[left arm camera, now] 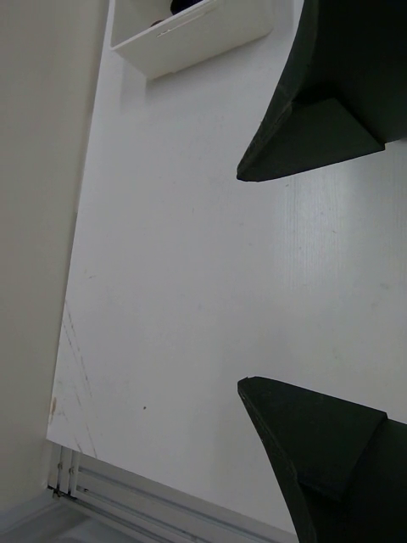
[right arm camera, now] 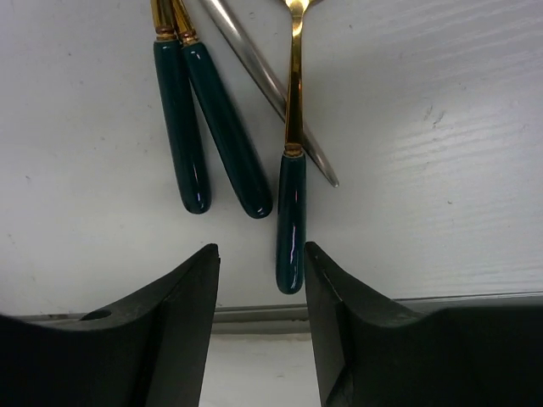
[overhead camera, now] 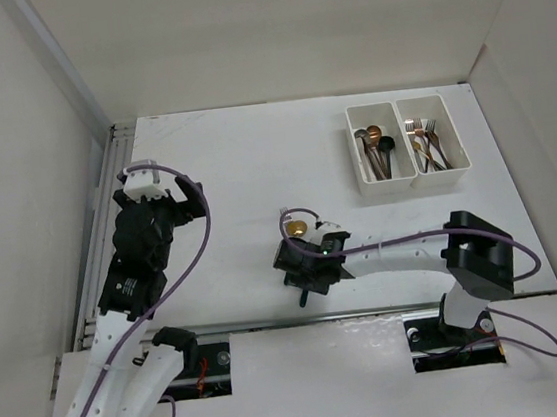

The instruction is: Sort the eating utensils into containers

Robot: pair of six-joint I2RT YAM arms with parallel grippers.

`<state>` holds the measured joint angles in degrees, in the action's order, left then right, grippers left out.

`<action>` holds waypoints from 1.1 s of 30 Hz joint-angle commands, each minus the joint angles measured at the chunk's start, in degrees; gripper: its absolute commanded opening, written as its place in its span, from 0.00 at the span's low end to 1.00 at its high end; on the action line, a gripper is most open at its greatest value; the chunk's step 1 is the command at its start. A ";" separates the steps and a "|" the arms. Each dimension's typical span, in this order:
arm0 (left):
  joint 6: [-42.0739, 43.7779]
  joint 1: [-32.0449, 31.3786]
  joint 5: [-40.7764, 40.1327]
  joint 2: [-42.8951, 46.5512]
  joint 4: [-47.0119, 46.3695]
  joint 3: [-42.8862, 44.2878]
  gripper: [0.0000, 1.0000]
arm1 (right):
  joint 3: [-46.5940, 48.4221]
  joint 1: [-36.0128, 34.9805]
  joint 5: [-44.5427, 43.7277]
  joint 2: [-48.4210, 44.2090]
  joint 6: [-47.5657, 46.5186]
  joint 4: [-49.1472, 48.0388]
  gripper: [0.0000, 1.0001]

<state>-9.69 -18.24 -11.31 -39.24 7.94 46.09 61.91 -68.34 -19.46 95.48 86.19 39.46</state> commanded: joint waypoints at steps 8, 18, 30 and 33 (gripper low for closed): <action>0.28 -1.09 -0.46 5.14 -3.46 -4.60 1.00 | -4.16 -0.57 2.06 2.60 5.73 0.53 0.47; 0.99 -1.62 -3.28 5.76 -4.52 -5.13 1.00 | -9.43 -0.57 4.34 3.66 3.37 -4.66 0.40; 1.52 -1.62 -4.08 5.76 -4.00 -5.13 1.00 | -10.05 -0.57 6.20 9.81 -3.58 -1.32 0.00; 1.52 -1.62 -4.07 5.76 -3.99 -4.60 1.00 | -7.78 -0.57 1.73 6.83 -7.15 2.18 0.00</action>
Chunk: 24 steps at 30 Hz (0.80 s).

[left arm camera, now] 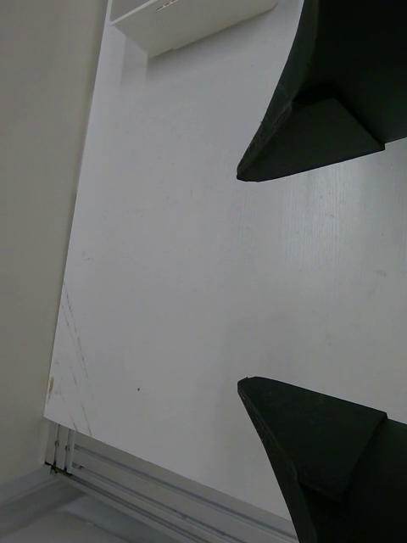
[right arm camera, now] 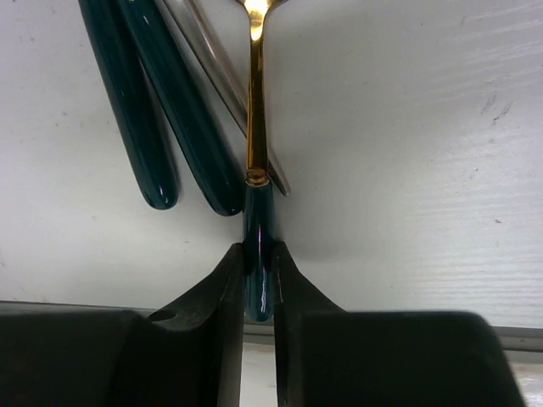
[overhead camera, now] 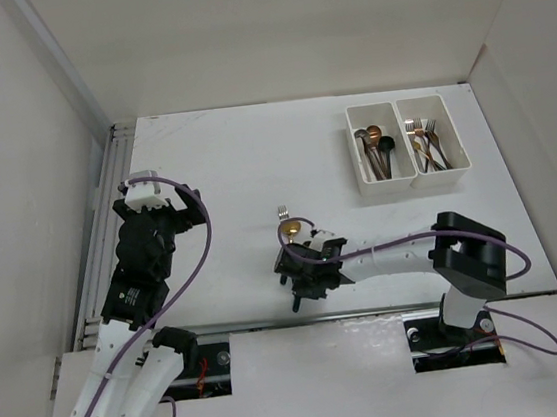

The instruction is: Sort the eating utensils into containers

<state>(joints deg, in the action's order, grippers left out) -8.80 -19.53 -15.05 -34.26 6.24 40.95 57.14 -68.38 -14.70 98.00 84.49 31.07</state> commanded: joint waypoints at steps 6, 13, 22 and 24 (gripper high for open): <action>0.62 0.19 -0.33 0.25 -2.29 0.54 1.00 | 11.66 -1.67 -19.91 -0.51 -12.42 26.45 0.00; 0.62 1.25 0.19 -0.90 -2.29 1.06 1.00 | 22.74 -1.15 -37.05 -5.88 -17.05 37.83 0.00; 2.73 2.30 1.34 -4.49 -2.90 1.58 1.00 | 10.12 1.04 -35.12 -28.18 -69.93 -8.76 0.00; 3.60 2.30 1.34 -5.11 -3.60 1.59 1.00 | 4.57 4.46 -27.09 -35.81 -79.51 -21.72 0.00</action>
<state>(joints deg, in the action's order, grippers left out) -7.35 -17.78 -13.98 -39.16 5.85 40.95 65.69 -67.46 -49.04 70.57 29.87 34.41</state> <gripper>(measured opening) 0.997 0.179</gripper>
